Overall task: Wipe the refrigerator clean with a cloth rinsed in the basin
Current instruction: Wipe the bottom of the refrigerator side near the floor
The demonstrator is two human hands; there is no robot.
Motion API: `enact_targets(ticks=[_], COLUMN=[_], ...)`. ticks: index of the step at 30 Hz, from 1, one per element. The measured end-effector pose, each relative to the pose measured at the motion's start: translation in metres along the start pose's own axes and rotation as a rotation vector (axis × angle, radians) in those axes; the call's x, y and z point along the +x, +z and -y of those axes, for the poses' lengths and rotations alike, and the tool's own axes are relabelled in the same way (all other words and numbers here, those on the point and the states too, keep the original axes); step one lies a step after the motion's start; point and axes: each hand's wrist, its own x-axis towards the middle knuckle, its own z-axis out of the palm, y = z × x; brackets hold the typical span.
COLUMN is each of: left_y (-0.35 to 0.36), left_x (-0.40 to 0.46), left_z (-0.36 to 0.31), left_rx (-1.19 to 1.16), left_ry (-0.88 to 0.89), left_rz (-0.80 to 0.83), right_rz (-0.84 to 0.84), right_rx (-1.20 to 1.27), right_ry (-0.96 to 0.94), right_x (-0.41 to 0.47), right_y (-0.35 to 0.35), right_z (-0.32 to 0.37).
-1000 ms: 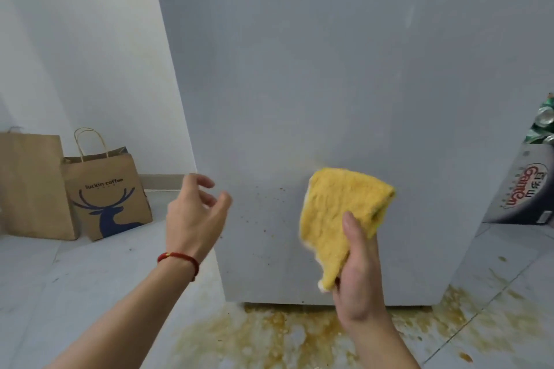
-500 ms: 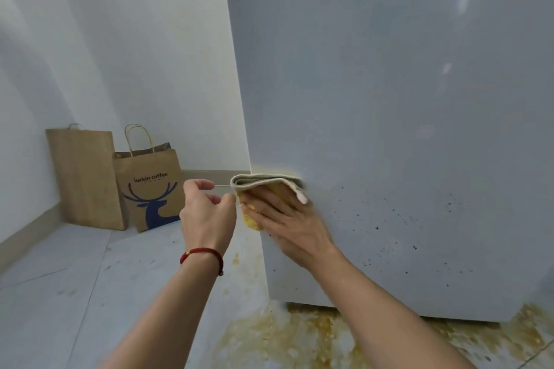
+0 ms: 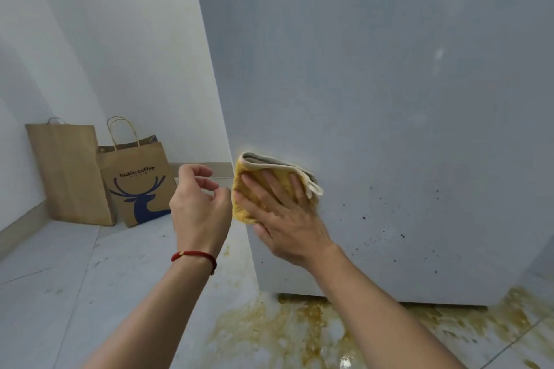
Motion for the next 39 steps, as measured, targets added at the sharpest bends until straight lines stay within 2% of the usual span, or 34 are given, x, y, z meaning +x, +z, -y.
enact_targets(ticks=[3, 6, 8, 12, 15, 16, 18, 20, 21, 23, 25, 27, 29, 32, 34, 36, 37, 39], left_y=[0.02, 0.034, 0.043, 0.05, 0.06, 0.066, 0.082, 0.099, 0.104, 0.11, 0.106, 0.096, 0.086, 0.077, 0.077, 0.084, 0.089, 0.1], left_x=[-0.016, -0.029, -0.037, -0.043, -0.051, -0.057, -0.07, -0.085, -0.091, -0.1, -0.1, -0.095, -0.086, -0.077, -0.076, -0.08, -0.083, -0.092], left_z=[-0.014, -0.023, -0.03, -0.039, -0.051, -0.057, -0.069, -0.082, -0.086, -0.091, -0.087, -0.075, -0.061, -0.05, -0.051, -0.059, -0.062, -0.071], left_rx=[0.006, 0.003, -0.013, -0.023, -0.051, -0.062, -0.09, -0.131, -0.146, -0.16, -0.132, -0.076, -0.009, 0.04, 0.037, 0.009, -0.009, -0.058], left_ry=[0.143, 0.224, 0.257, 0.303, 0.32, 0.332, 0.351, 0.372, 0.39, 0.442, 0.487, 0.501, 0.48, 0.449, 0.431, 0.432, 0.433, 0.438], left_rz=[0.013, 0.045, 0.078, 0.116, 0.169, 0.192, 0.234, 0.269, 0.285, 0.319, 0.342, 0.349, 0.346, 0.34, 0.328, 0.324, 0.331, 0.361], right_rz=[-0.025, -0.117, -0.216, -0.456, -0.695, -0.729, -0.644, -0.415, -0.341, -0.324, -0.419, -0.572, -0.672, -0.725, -0.713, -0.678, -0.62, -0.439], right_rx=[-0.011, -0.125, -0.185, -0.135, 0.035, 0.078, 0.102, 0.053, 0.021, -0.061, -0.076, -0.029, 0.128, 0.23, 0.237, 0.26, 0.262, 0.203], right_ry=[-0.097, 0.015, 0.199, 0.717, 1.086, 1.142, 1.059, 0.819, 0.695, 0.551, 0.635, 0.901, 1.099, 1.287, 1.392, 1.384, 1.309, 1.037], right_x=[-0.03, -0.089, -0.128, -0.169, -0.146, -0.131, -0.103, -0.101, -0.108, -0.131, -0.153, -0.168, -0.171, -0.16, -0.142, -0.124, -0.115, -0.103], right_y=[-0.011, -0.032, -0.055, -0.082, -0.075, -0.069, -0.054, -0.047, -0.047, -0.06, -0.076, -0.092, -0.105, -0.104, -0.092, -0.075, -0.069, -0.069], right_z=[-0.033, -0.096, -0.145, -0.216, -0.196, -0.176, -0.127, -0.092, -0.094, -0.135, -0.185, -0.236, -0.272, -0.275, -0.241, -0.193, -0.168, -0.14])
